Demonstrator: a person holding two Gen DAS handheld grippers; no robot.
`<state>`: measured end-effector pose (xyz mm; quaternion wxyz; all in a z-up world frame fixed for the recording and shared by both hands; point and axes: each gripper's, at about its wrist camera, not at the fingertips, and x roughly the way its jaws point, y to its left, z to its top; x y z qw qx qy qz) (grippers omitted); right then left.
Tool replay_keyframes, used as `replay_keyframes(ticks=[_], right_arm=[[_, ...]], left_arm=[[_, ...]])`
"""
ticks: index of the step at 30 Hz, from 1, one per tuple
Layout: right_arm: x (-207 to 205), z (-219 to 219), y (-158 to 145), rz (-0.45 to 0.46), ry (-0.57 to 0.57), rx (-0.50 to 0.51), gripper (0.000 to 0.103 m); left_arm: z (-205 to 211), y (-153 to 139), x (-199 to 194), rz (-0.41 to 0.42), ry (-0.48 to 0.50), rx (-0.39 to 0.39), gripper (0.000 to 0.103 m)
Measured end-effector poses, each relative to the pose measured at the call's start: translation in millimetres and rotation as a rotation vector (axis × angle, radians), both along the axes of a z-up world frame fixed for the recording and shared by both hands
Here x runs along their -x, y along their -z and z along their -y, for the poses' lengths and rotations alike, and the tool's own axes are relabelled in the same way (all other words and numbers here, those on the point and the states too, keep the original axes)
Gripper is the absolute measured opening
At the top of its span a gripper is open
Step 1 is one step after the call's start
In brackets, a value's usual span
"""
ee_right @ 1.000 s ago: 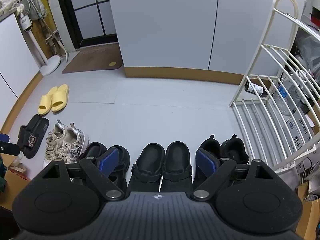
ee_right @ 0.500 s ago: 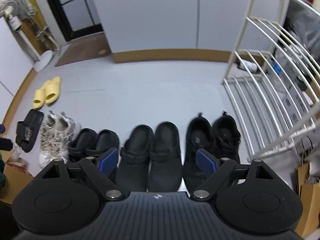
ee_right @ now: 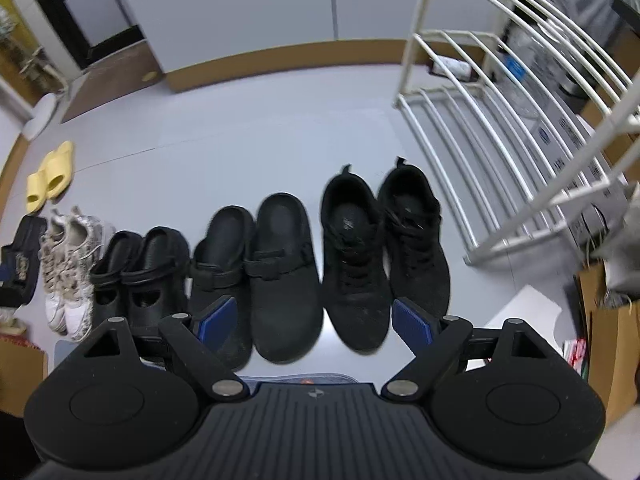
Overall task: Organize scattered shoes
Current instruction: 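Move the right tool along the black shoe row toward the wire rack, then lower the right tool over the pair of black sneakers by the rack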
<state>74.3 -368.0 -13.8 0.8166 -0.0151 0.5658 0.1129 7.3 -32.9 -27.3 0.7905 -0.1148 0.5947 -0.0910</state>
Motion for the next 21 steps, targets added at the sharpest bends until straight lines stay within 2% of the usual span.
replay_keyframes(ticks=[5,13,21], right_arm=[[-1.2,-8.5,6.9,-0.012,-0.021,0.035,0.088],[1.4,-32.3,18.4,-0.037,-0.068,0.070,0.089],[-4.5,-54.3,24.8,-0.054,-0.132,0.076,0.092]], left_arm=[[-11.2,-8.4,0.2,0.027,0.000,0.011,0.094],[-34.1,23.4,5.1,-0.065,0.000,-0.048,0.096],[-72.2,34.1,4.6,-0.090,-0.074,-0.079,0.096]])
